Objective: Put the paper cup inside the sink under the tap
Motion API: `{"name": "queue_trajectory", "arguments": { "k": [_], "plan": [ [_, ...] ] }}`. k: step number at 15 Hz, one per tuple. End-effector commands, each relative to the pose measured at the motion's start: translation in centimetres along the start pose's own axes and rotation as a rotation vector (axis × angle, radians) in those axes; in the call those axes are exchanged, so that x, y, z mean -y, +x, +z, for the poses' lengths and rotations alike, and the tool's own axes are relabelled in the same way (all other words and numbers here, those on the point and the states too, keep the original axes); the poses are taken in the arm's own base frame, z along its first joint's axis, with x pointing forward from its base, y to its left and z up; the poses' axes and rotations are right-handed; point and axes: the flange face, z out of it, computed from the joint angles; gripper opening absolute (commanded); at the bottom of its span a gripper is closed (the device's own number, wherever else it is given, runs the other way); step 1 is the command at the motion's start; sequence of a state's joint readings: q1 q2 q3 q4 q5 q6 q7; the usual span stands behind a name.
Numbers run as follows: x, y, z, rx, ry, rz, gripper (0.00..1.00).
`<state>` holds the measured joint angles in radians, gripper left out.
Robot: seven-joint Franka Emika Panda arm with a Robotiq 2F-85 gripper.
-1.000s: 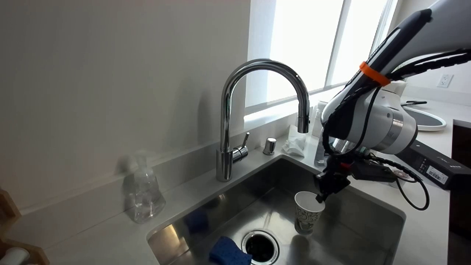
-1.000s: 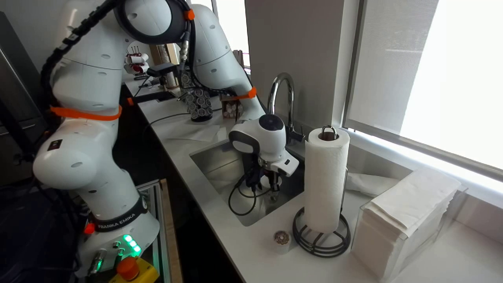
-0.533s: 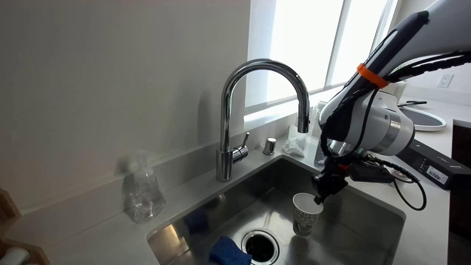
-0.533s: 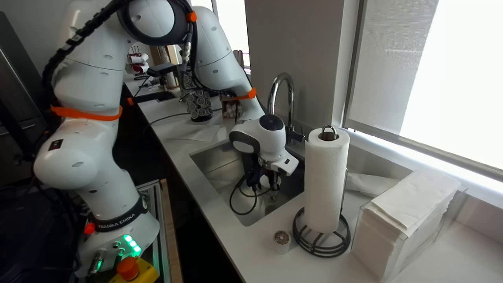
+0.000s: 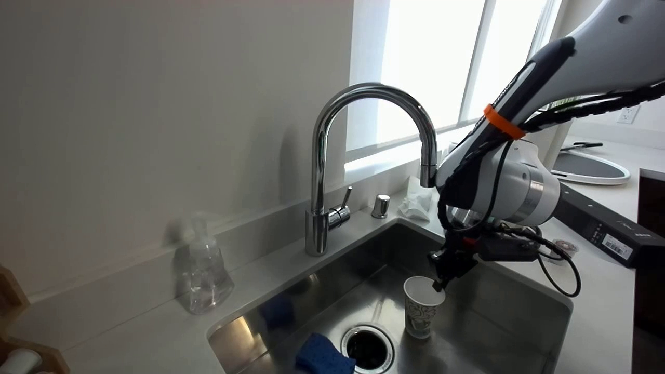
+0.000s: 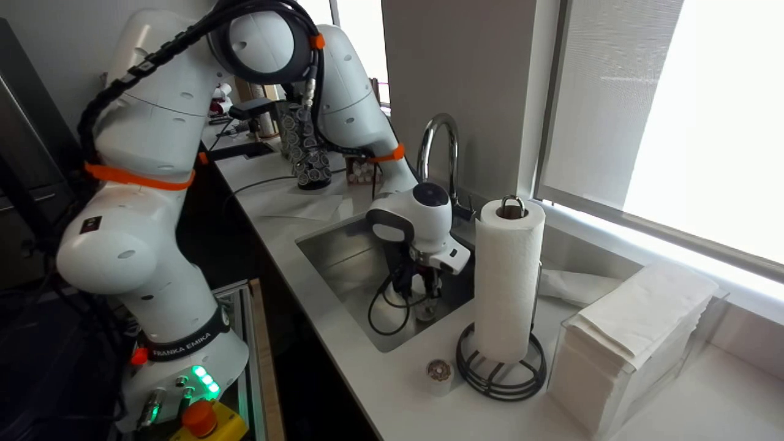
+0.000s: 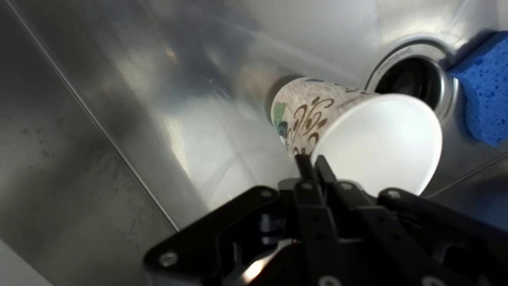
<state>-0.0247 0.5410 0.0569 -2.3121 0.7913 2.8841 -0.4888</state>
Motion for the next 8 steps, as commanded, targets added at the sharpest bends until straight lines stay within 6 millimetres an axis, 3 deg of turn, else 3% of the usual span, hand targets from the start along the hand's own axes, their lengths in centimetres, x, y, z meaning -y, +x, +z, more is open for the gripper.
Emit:
{"name": "queue_trajectory", "arguments": {
  "k": [1, 5, 6, 8],
  "plan": [
    [-0.27, 0.93, 1.22, -0.002, -0.019, 0.003, 0.01],
    [-0.50, 1.33, 1.30, -0.004, -0.003, -0.003, 0.01],
    [-0.49, 1.37, 1.39, -0.001, -0.001, -0.007, 0.19],
    [-0.47, 1.42, 1.40, 0.001, -0.001, -0.016, 0.36]
  ]
}}
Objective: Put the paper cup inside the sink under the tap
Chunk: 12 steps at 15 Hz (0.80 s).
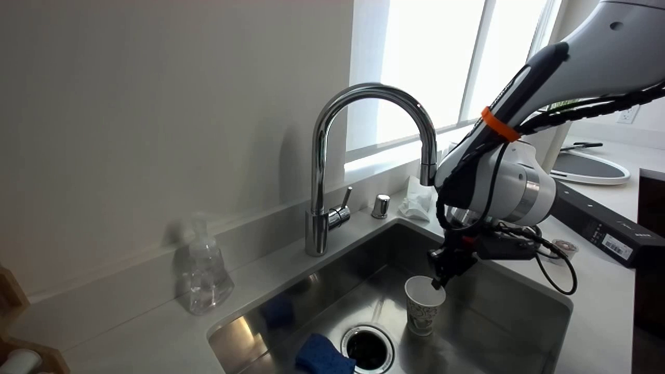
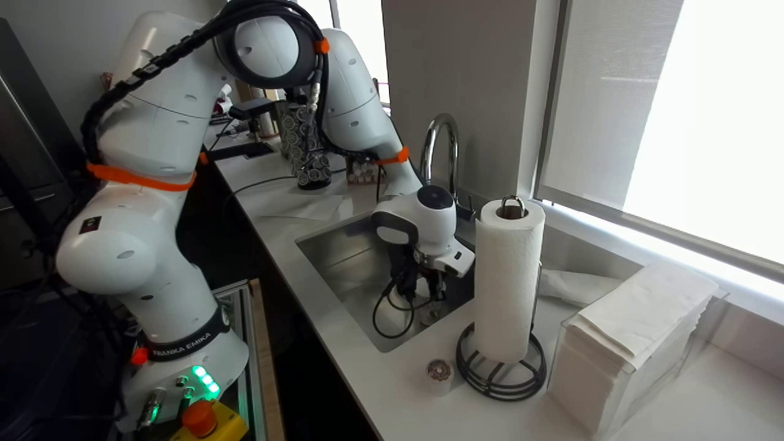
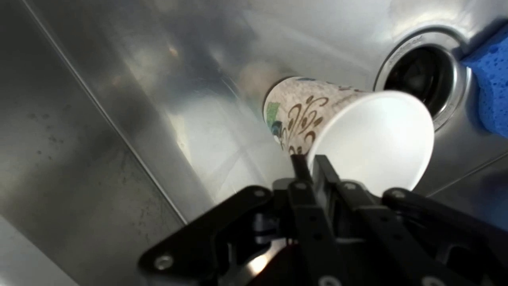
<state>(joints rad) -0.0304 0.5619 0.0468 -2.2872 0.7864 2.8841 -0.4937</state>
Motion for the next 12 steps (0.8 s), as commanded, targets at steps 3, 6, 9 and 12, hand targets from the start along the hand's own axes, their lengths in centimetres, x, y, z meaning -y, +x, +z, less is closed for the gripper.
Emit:
{"name": "queue_trajectory", "arguments": {
  "k": [3, 6, 9, 12],
  "plan": [
    [0.3, 0.7, 1.1, 0.009, 0.003, -0.029, 0.59],
    [0.5, 0.5, 0.7, 0.005, 0.004, -0.043, 0.81],
    [1.0, -0.3, -0.1, 0.011, 0.005, -0.135, 0.99],
    [1.5, -1.8, -0.6, 0.018, -0.014, -0.247, 1.00]
  ]
}}
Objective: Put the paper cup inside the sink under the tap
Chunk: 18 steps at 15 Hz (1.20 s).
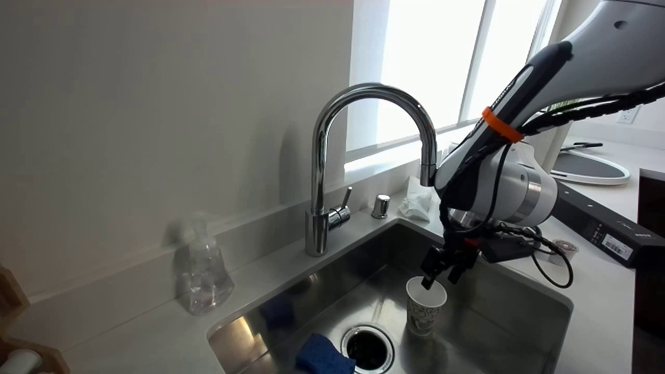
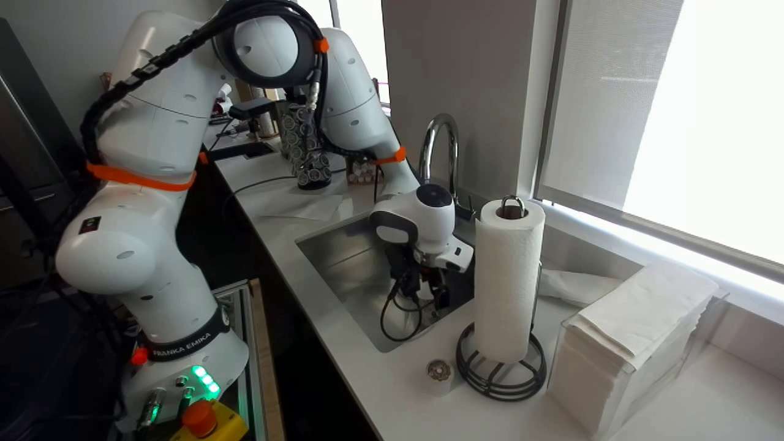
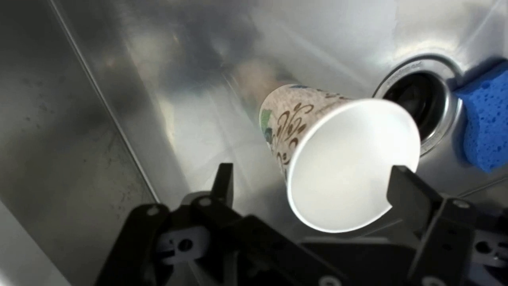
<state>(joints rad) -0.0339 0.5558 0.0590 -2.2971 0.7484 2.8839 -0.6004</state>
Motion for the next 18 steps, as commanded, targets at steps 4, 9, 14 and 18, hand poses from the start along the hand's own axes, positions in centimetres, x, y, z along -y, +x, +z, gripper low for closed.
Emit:
{"name": "queue_trajectory", "arguments": {
  "k": [4, 9, 14, 18],
  "plan": [
    [2.1, -3.2, -2.2, -0.016, -0.046, -0.171, 1.00],
    [2.6, -6.0, -4.3, -0.046, -0.087, -0.227, 1.00],
    [3.0, -9.4, -3.9, 0.034, -0.093, -0.293, 1.00],
    [2.9, -9.8, -2.9, 0.051, -0.088, -0.279, 1.00]
  ]
}}
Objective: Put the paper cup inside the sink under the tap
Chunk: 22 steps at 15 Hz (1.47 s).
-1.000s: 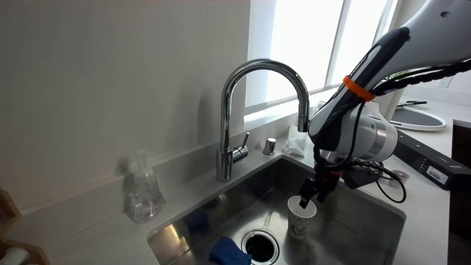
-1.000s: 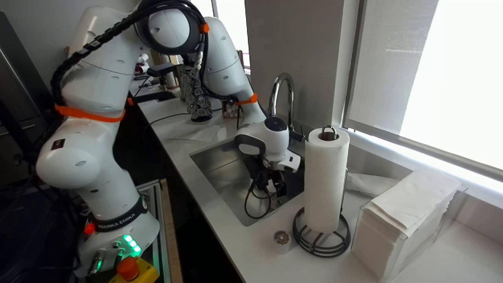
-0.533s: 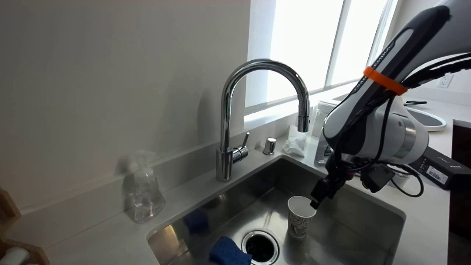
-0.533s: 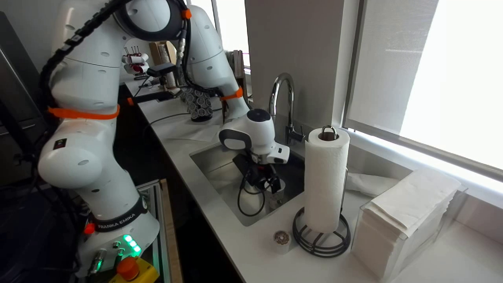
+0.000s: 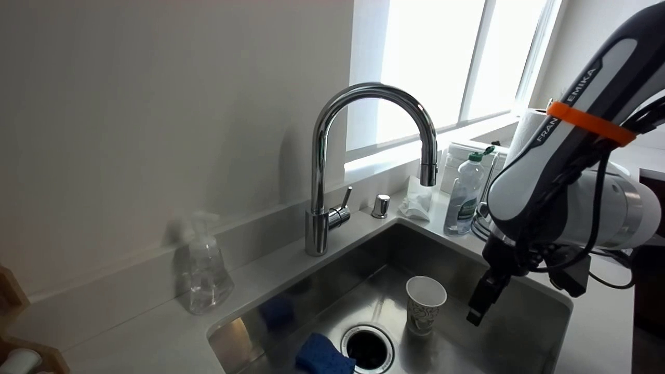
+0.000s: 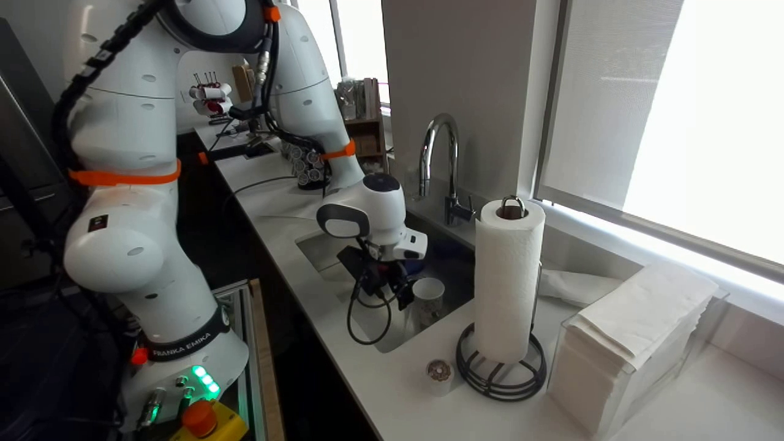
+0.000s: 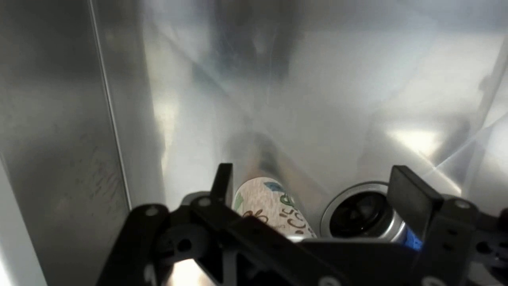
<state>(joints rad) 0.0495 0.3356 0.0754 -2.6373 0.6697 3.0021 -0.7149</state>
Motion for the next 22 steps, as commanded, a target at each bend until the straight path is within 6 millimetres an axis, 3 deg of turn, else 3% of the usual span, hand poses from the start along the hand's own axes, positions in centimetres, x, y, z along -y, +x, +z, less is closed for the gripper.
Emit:
{"name": "queue_trajectory", "arguments": {
  "k": [1, 12, 17, 22],
  "plan": [
    [0.1, -0.3, 0.1, 0.006, 0.001, -0.001, 1.00],
    [-0.1, -0.3, 0.3, 0.002, 0.000, -0.011, 1.00],
    [-0.4, -0.3, 1.7, -0.037, -0.077, -0.238, 1.00],
    [-0.3, -0.1, 4.5, -0.058, -0.119, -0.401, 1.00]
  ]
}}
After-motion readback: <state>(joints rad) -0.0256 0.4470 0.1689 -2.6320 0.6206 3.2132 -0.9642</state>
